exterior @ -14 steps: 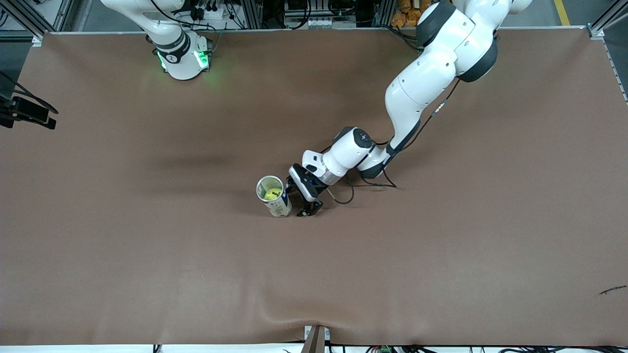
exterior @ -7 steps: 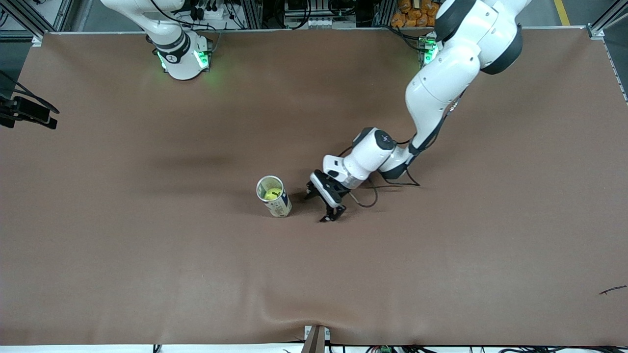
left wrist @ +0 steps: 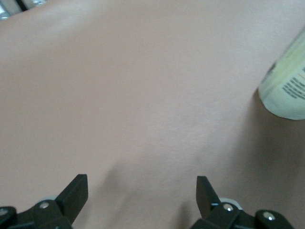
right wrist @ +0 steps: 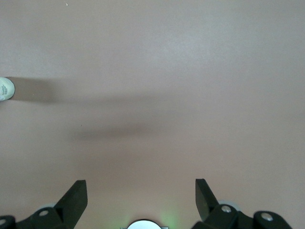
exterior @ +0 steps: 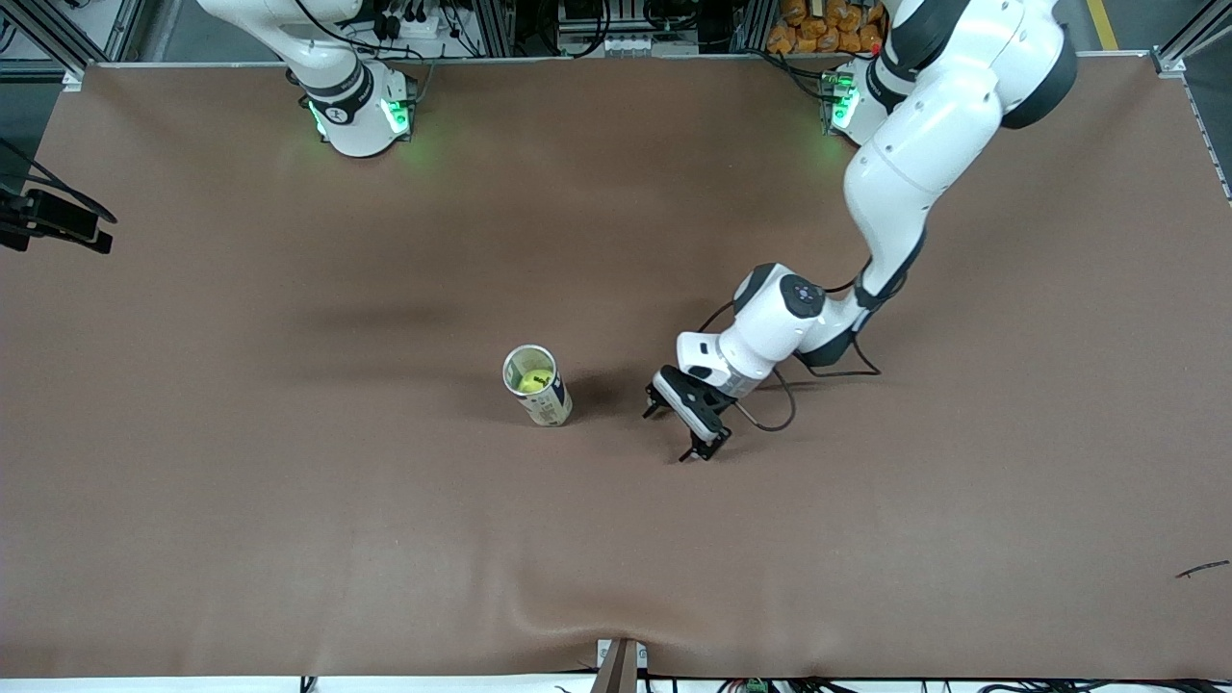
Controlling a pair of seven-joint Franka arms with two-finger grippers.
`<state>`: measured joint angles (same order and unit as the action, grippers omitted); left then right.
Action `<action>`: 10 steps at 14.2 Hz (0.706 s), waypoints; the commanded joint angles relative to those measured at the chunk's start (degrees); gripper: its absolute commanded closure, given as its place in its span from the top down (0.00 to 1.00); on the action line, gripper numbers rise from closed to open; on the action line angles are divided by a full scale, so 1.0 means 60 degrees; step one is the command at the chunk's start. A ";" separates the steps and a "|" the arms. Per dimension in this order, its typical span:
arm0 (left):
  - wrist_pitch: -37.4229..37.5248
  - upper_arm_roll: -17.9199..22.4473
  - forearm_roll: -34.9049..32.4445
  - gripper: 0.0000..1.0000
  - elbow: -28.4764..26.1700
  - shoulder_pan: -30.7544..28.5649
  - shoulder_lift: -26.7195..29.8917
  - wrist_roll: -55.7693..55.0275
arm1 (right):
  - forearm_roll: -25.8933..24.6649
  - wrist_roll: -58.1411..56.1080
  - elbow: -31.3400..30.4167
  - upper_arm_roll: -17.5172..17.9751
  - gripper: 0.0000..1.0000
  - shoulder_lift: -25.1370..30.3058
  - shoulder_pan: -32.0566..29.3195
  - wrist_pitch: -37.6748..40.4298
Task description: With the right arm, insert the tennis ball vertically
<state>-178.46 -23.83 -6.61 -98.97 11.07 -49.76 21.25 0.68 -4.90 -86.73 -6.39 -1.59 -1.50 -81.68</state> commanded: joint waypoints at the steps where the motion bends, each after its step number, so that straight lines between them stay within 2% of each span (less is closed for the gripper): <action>1: 0.1278 -0.0027 0.0208 1.00 -0.0073 -0.0291 0.0894 -0.0478 | -0.0186 0.0128 0.0084 0.0127 1.00 0.0061 -0.0159 0.0122; 4: 0.2230 -0.0042 0.0208 1.00 0.0161 -0.0715 0.1363 -0.1093 | -0.0186 0.0128 0.0084 0.0127 1.00 0.0046 -0.0159 0.0108; 10: 0.5131 -0.0042 0.0208 1.00 0.0996 -0.1140 0.2638 -0.2355 | -0.0186 0.0143 0.0099 0.0127 1.00 0.0061 -0.0159 0.0108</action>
<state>-152.14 -23.87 -6.57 -93.32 5.06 -36.67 8.57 0.65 -4.80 -86.70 -6.46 -1.59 -1.55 -81.68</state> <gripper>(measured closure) 0.000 0.000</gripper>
